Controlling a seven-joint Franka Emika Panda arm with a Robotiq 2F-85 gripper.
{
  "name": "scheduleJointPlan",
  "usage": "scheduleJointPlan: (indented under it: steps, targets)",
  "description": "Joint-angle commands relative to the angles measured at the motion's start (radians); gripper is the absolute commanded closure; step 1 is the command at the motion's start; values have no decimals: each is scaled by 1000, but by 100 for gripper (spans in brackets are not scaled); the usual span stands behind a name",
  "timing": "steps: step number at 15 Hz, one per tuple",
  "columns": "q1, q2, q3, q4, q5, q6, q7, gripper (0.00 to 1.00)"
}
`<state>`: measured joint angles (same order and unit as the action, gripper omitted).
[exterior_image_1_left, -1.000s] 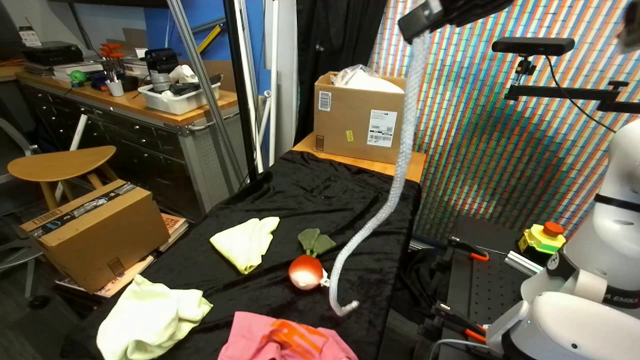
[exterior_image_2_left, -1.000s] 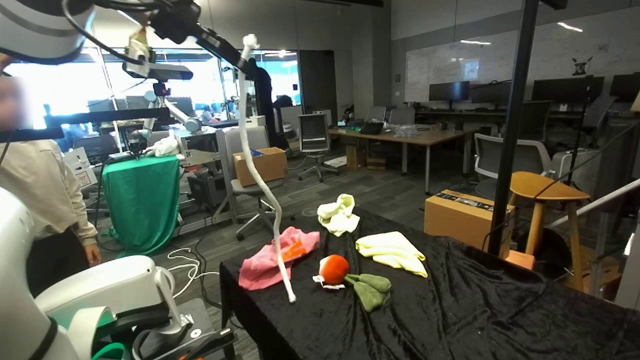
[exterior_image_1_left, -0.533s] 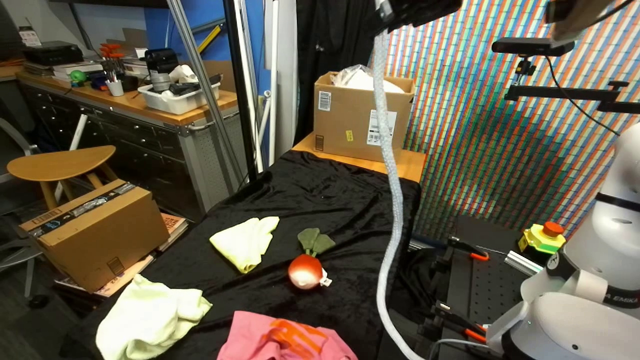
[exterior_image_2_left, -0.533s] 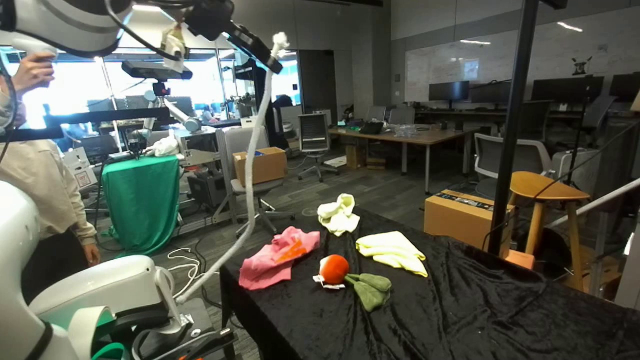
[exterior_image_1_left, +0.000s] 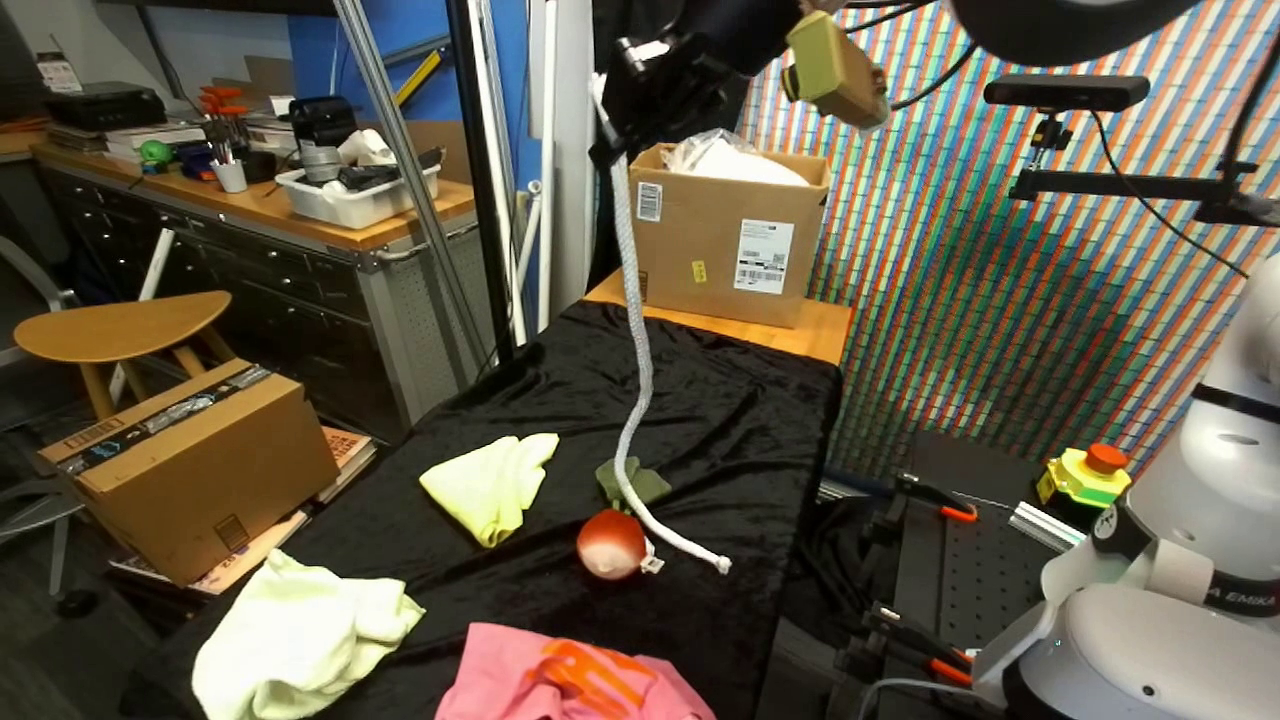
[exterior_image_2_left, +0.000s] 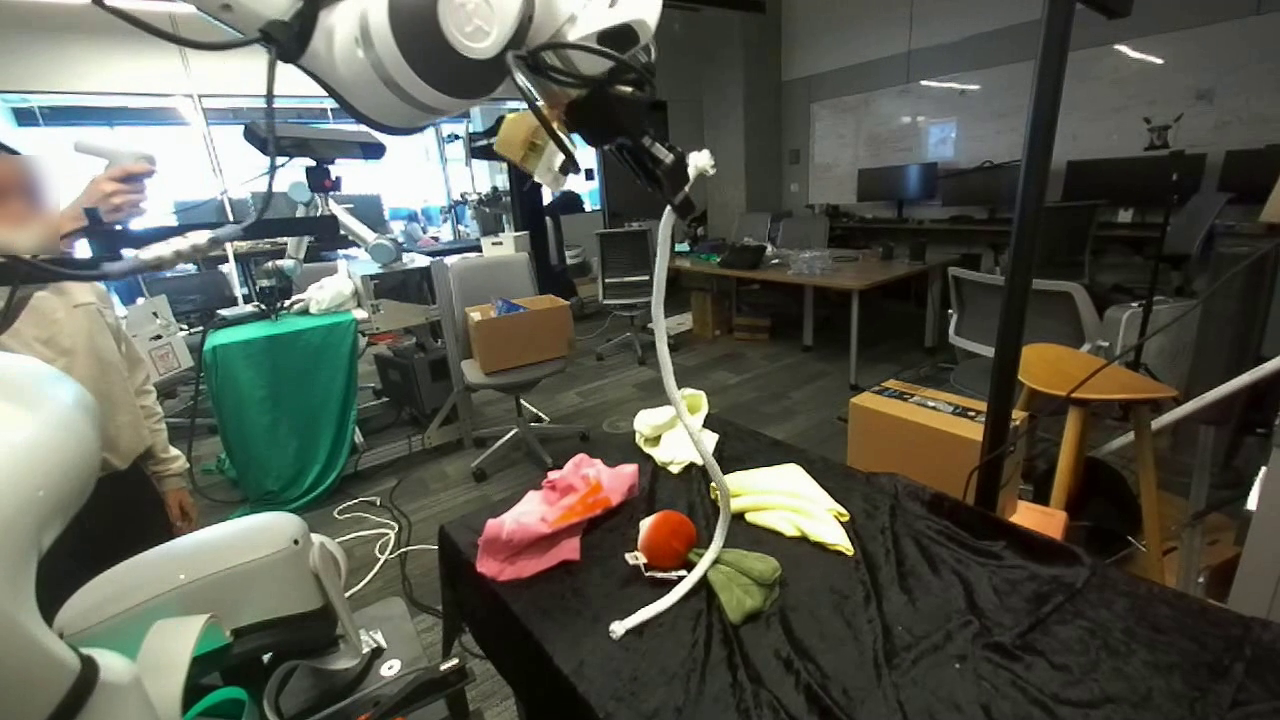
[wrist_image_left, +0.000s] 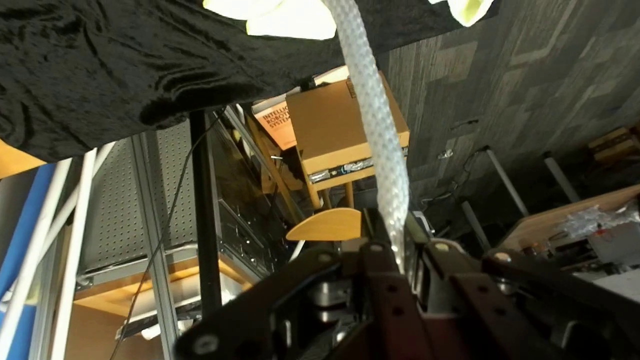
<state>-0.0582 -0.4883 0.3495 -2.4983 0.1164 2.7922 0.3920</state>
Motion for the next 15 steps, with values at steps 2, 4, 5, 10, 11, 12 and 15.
scheduleJointPlan:
  steps: [2, 4, 5, 10, 11, 12, 15]
  targets:
    - [11, 221, 0, 172, -111, -15, -6, 91]
    - [27, 272, -5, 207, -156, -34, 1, 91]
    - [49, 292, -17, 223, -159, -47, -14, 91]
    - [137, 368, -41, 219, -159, -47, -96, 91]
    - [156, 386, -43, 202, -157, -24, -122, 91]
    - [175, 401, -48, 194, -148, -20, -152, 91]
    - [211, 486, -54, 173, -163, 23, -202, 91]
